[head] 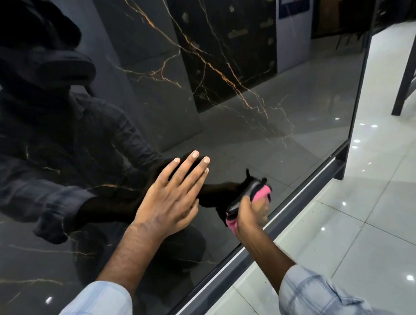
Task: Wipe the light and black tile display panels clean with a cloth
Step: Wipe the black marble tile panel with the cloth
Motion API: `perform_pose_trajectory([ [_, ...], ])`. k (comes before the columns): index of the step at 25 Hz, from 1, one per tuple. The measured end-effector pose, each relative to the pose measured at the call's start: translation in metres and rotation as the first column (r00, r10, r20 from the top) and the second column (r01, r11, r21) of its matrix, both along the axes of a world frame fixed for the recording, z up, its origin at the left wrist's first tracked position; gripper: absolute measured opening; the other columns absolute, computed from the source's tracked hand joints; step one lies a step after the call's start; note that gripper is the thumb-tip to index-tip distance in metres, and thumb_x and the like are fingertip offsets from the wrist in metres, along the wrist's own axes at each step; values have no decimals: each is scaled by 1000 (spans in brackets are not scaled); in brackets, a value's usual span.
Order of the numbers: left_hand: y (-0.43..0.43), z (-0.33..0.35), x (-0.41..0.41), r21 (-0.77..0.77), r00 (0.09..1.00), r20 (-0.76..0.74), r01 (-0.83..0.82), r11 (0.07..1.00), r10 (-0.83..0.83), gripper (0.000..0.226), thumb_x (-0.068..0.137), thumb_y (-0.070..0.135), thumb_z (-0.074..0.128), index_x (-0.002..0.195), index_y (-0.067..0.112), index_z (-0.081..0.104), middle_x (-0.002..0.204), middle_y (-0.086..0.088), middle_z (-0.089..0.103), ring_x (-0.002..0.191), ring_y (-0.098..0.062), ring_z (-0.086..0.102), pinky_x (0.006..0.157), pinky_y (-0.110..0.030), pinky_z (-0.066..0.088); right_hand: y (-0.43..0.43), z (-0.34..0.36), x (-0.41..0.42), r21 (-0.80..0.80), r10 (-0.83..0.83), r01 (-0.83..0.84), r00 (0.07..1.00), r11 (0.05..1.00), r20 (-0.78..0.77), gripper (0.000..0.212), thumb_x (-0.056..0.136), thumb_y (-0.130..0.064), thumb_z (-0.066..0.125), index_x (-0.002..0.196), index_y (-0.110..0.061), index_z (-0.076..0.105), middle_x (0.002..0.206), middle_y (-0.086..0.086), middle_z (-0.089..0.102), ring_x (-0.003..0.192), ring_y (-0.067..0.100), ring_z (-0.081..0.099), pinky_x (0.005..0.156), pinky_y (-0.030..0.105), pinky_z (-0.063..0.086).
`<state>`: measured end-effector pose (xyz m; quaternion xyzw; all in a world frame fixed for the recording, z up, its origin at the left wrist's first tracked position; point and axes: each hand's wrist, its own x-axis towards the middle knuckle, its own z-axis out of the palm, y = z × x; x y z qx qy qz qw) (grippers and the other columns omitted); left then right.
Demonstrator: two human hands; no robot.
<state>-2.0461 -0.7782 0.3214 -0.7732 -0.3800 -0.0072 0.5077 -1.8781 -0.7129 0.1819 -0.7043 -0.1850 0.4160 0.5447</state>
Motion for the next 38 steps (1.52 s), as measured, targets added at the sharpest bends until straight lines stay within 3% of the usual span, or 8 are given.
perform_pose_trajectory([
  [6, 0, 0, -1, -3, 1000, 2, 5, 1000, -5, 73, 99, 39, 48, 161, 4, 32, 174, -12, 10, 161, -33, 9, 129, -51, 12, -12, 67, -19, 613, -109, -253, 865, 749, 490, 85, 88, -29, 64, 161, -37, 21, 167, -6, 25, 143, 20, 23, 110, 38, 17],
  [9, 1, -2, -2, -3, 1000, -6, 19, 1000, -19, 70, 101, 39, 45, 161, 4, 33, 174, -12, 10, 161, -34, 9, 128, -51, 14, 2, -7, 0, 452, -43, -165, 909, 877, 415, 80, 93, -45, 58, 161, -37, 16, 168, -2, 24, 148, 26, 24, 113, 46, 22],
  [12, 1, -2, -2, -4, 1000, -21, 21, 1000, -21, 70, 103, 41, 40, 161, 4, 32, 174, -13, 11, 161, -35, 9, 128, -51, 11, 3, -80, 7, -90, 104, -92, 985, 992, 140, 74, 103, -53, 47, 163, -17, 21, 166, 10, 28, 149, 36, 32, 119, 58, 24],
  [16, 6, -2, -8, 9, 999, -46, 23, 1000, -22, 69, 103, 46, 33, 158, 6, 37, 174, -13, 13, 161, -36, 7, 127, -51, 5, -13, -124, -25, -113, 150, -155, 987, 981, -57, 69, 103, -48, 52, 156, -8, 32, 151, 19, 43, 136, 40, 48, 115, 58, 37],
  [22, 6, -2, -5, 59, 996, 35, 86, 995, -88, 67, 104, 44, 34, 161, 8, 34, 175, -14, -2, 161, -34, 7, 127, -53, 3, -27, -99, -21, -53, 80, -102, 946, 993, -315, 36, 103, -35, 54, 115, -2, 62, 95, 17, 71, 73, 24, 70, 49, 22, 52],
  [27, 5, -11, 2, 167, 998, 52, 21, 986, -30, 71, 104, 45, 35, 164, 10, 25, 175, -12, -5, 162, -31, 6, 126, -53, 4, 2, -120, -10, -89, 59, -81, 972, 993, -228, 73, 70, -59, 52, 118, -5, 63, 111, 18, 69, 95, 33, 70, 93, 49, 59],
  [34, 10, -21, 38, 147, 942, 309, 92, 985, -134, 64, 98, 41, 53, 155, 14, 48, 172, -7, 25, 157, -31, 28, 119, -57, 18, 52, -102, 68, 62, 52, -31, 928, 998, -369, 53, 80, -33, 67, 126, -7, 62, 117, 20, 72, 99, 33, 73, 90, 49, 61],
  [38, 42, -32, 103, 81, 966, 227, 110, 991, -126, 65, 96, 42, 55, 156, 18, 49, 172, -4, 25, 158, -27, 27, 117, -57, 20, 77, -27, 98, 254, 49, -110, 971, 961, 235, 90, 78, -47, 48, 162, -28, 22, 162, 12, 34, 140, 37, 42, 113, 55, 35],
])
